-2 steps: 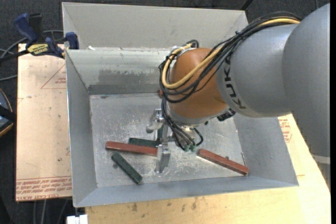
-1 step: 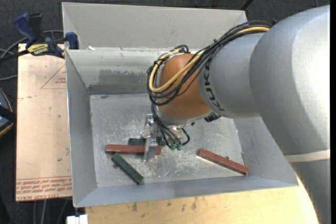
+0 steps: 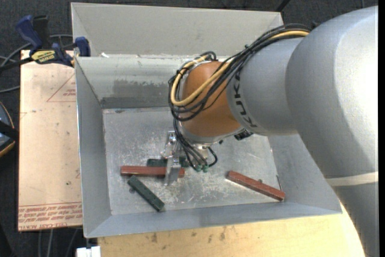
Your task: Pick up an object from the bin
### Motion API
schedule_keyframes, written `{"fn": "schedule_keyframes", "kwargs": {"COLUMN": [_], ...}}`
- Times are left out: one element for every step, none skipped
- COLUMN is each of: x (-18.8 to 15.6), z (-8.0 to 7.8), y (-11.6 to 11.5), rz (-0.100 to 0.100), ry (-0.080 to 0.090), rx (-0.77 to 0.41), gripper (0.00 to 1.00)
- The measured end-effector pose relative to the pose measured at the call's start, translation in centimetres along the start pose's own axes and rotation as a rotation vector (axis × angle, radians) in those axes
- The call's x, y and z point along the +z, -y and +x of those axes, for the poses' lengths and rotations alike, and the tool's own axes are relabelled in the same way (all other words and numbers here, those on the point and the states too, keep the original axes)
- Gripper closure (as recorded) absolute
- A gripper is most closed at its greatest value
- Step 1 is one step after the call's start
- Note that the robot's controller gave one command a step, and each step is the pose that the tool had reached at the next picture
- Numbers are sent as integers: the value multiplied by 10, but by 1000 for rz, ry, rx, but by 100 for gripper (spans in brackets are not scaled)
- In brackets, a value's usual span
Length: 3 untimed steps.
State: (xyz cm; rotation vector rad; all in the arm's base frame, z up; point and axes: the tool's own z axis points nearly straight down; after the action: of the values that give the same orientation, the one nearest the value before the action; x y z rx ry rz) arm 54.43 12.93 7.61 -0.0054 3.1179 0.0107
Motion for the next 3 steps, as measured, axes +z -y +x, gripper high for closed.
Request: {"fn": "schedule_keyframes", "kwargs": {"x": [-111,-111,-111], "z": [-6,-6,-6], "y": [2,3,3], "rz": [5,5,5], "ry": [-22,-22,-22], "rx": [-8,-8,-8], "gripper": [100,100,100]}}
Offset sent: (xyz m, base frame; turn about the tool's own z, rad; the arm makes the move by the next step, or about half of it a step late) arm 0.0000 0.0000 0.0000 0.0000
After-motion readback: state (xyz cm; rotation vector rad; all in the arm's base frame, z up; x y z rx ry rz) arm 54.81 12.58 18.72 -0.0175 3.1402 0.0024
